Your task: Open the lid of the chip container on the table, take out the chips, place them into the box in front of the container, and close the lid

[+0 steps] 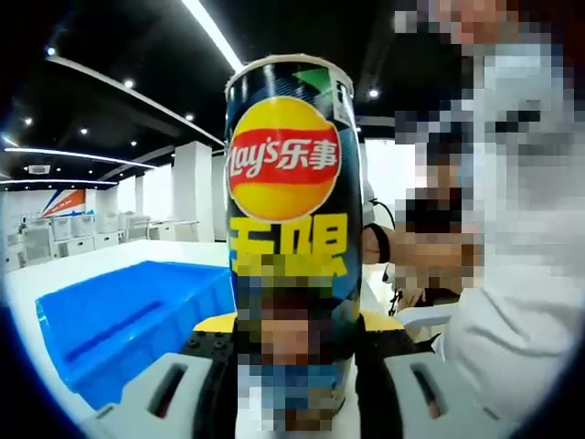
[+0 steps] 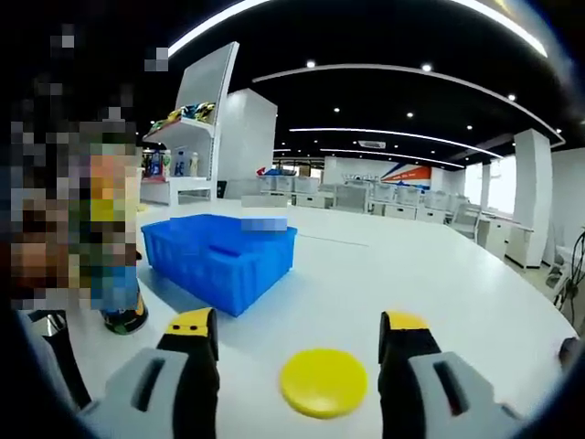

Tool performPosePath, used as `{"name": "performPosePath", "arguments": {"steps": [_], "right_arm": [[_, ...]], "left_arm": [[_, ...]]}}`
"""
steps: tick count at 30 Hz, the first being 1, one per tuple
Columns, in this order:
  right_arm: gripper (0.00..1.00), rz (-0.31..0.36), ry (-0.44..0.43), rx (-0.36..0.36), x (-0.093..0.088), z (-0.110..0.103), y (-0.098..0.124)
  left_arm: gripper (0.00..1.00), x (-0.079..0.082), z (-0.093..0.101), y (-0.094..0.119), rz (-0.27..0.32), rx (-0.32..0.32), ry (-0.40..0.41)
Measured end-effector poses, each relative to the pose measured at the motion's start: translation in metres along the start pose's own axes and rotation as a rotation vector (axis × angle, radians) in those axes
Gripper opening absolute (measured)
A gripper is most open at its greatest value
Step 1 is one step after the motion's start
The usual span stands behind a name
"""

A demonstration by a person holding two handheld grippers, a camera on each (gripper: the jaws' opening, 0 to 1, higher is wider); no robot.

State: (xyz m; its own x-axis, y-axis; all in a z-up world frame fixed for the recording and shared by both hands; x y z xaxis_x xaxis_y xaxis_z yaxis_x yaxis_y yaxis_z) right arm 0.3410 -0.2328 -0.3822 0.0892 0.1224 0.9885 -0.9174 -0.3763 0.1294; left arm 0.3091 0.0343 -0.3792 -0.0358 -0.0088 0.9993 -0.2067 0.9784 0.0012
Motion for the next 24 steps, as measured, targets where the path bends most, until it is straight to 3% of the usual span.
{"name": "performPosePath", "arguments": {"steps": [13,18,21,22,24], "right_arm": [[0.67,-0.006,0.007,0.011,-0.0015,-0.0016,-0.0015],[0.67,-0.022,0.015,0.020,-0.0029,-0.0040,-0.0029],[0.66,-0.013,0.021,0.022,0.0006,-0.0048,-0.0011],[0.66,-0.006,0.014,0.025,0.0017,-0.0050,-0.0003],[0.67,0.010,0.002,0.035,0.0028,-0.0065,0.0007]], "left_arm": [[0.47,0.0022,0.0043,-0.0020,-0.009,0.030,-0.038],[0.47,0.0005,0.0024,-0.0021,-0.006,0.033,0.004],[0.47,0.0006,0.0036,-0.0033,0.000,0.022,0.006],[0.47,0.0007,0.0077,-0.0045,-0.005,-0.008,0.012],[0.47,0.0022,0.0073,-0.0072,0.002,0.015,-0.026]]}}
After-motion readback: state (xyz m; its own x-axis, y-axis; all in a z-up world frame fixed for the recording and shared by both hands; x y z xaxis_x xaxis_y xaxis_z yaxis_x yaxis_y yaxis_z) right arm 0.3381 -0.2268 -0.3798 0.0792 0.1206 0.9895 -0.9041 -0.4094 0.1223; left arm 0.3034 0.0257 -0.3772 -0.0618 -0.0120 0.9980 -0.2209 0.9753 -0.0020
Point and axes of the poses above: the point that each gripper's makers call its tool centre point, and the gripper's own axes: y roughly backward along the fingers, z roughly to its right, x roughly out of its top, the point moved 7 cm from there along y, roughly backward along the fingers, and after that the axes turned 3 degrees about z, right-handed, at the moved point
